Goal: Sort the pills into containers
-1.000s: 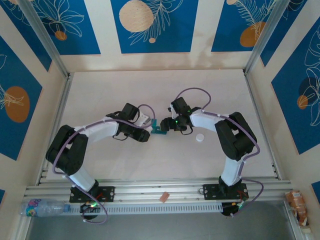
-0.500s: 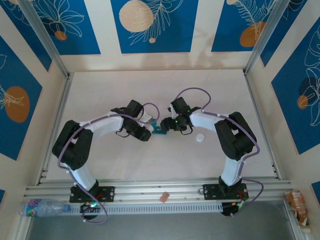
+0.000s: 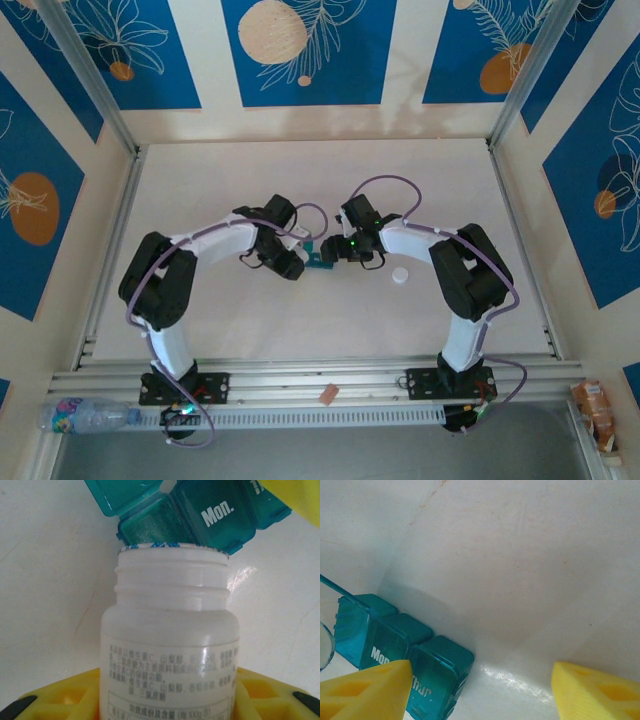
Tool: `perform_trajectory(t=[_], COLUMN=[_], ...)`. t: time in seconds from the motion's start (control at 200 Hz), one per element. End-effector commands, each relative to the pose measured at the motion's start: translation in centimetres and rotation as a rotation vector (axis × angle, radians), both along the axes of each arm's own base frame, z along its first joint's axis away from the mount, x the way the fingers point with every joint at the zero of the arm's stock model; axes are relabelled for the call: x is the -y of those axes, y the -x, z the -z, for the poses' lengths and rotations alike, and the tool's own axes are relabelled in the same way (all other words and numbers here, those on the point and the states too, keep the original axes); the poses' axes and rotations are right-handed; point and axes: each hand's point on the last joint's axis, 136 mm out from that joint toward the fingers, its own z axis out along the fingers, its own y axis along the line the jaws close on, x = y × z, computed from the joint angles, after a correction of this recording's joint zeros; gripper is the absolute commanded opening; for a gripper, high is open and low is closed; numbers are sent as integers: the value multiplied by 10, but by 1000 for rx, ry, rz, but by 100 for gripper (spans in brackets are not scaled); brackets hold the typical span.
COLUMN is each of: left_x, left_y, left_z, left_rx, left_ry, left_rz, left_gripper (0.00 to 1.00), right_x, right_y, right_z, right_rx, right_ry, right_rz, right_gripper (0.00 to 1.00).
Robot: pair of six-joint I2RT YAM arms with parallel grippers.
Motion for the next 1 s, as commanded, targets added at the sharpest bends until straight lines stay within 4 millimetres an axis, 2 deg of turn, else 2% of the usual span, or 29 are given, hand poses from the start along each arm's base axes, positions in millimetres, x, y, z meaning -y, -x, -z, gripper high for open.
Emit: perform_trajectory(t=[0.0, 0.62, 0.995], left_x=[-2, -5, -3], left_y=[2, -4, -8], left_z=[-1, 4, -8], left_rx=[-10, -35, 2], left_ry=[-59, -173, -236], left_rz=[40, 68, 114], left_gripper=[0, 0, 0], right_x=[-4, -4, -5], right_y=[9, 12, 13], right_z=[7, 10, 12], right_rx=[-35, -48, -52], right_ry=[0, 8, 15], right_rz=[-15, -16, -20], right_gripper=[74, 73, 73])
